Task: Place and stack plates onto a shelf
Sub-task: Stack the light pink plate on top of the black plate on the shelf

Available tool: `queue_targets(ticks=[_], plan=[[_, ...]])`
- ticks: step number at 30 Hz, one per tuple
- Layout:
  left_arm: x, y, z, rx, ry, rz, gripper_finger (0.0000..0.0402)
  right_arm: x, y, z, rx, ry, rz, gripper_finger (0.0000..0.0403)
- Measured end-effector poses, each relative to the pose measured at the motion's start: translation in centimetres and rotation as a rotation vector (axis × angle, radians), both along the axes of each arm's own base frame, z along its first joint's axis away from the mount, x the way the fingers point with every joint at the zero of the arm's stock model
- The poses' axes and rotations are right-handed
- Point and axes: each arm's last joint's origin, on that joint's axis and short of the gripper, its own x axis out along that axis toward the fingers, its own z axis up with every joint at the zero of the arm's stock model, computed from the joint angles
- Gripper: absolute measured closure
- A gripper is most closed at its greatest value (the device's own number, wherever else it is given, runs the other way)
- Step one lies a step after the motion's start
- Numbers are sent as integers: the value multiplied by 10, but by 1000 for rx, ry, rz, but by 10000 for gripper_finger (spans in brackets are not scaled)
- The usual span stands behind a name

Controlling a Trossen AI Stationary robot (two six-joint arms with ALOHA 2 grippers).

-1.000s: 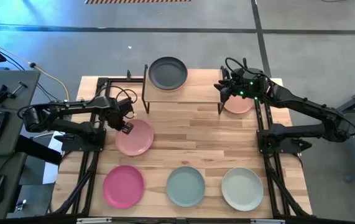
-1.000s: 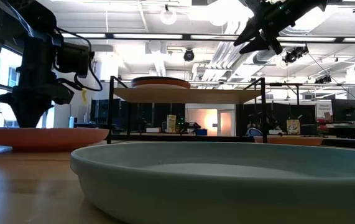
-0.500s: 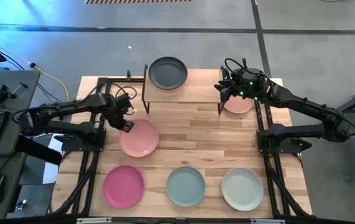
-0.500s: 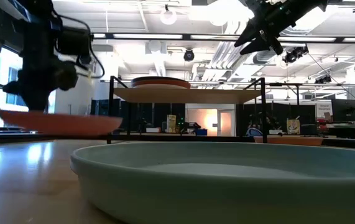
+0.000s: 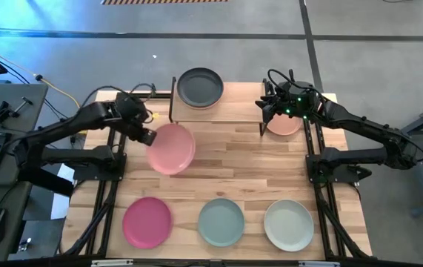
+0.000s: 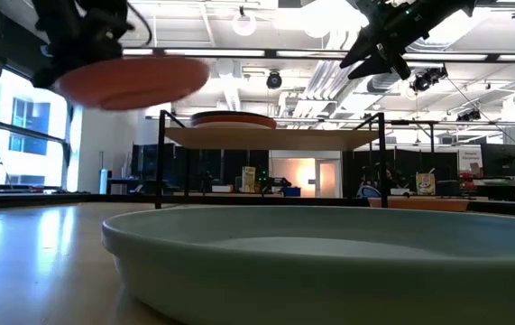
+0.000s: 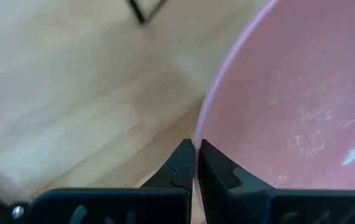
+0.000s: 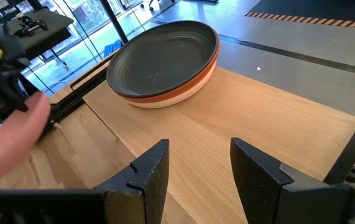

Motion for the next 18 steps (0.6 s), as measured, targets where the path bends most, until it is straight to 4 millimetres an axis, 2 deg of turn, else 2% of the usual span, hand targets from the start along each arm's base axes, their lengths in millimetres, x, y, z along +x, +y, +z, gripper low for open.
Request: queue_targets(ticks=[9, 15, 18], plan=[[8, 16, 56, 218, -149, 105, 402, 0, -1, 0, -8, 4, -21, 251], [20, 40, 87, 453, -279, 219, 401, 0, -1, 0, -9, 3, -21, 251], [26, 55, 96, 535, -310, 247, 401, 0, -1, 0, -9, 4, -23, 251]])
